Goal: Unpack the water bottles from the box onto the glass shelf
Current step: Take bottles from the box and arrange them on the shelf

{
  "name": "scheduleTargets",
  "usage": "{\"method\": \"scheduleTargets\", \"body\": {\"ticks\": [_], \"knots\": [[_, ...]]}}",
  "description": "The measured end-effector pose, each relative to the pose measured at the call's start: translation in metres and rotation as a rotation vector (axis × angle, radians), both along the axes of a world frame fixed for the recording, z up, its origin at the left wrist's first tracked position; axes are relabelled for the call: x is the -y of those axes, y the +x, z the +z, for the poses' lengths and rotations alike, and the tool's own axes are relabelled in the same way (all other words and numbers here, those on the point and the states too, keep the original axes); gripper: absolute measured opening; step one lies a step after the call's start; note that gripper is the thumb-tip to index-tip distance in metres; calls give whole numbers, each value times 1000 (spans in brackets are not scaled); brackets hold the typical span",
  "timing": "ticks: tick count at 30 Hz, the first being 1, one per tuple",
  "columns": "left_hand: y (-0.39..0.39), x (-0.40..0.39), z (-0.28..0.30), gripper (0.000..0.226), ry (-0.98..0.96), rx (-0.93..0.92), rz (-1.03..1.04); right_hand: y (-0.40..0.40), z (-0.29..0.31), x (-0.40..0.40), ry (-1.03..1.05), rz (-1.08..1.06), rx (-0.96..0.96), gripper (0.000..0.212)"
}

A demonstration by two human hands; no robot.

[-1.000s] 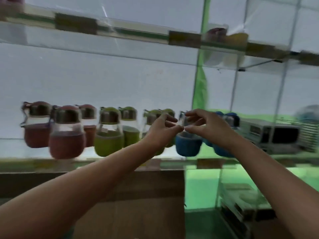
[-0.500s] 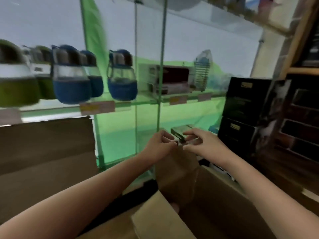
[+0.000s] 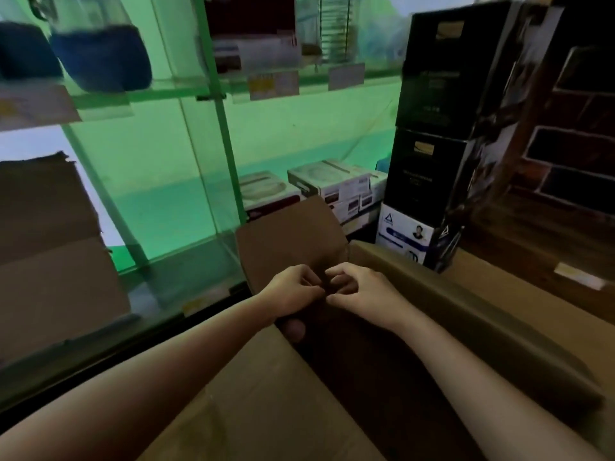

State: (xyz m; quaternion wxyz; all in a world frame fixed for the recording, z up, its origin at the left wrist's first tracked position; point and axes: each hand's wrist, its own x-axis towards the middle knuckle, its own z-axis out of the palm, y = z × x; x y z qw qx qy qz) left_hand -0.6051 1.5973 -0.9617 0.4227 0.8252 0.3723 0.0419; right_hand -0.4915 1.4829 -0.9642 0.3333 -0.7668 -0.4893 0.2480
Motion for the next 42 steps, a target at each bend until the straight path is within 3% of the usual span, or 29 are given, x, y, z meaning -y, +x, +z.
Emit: {"method": "scheduleTargets", "body": {"ticks": [4,13,22,32,42], "knots": [[7,-6,-15,26,-38,-93,58,8,-28,-5,-43,21,-47,50],[30,-14,-37,30,-314,-321,152,28,-69,-3,-121,33,-116,51],[29,-18,-48,25,-401,-213,255,16,-99,-16,-204,89,-109,65],[25,-8,-51,29,-323,-140,176,-8,-134,-49,-280,118,17,57],[22,2,-27,61,-273,-51,-3,22,-60,-15,-66,-32,15,50]]}}
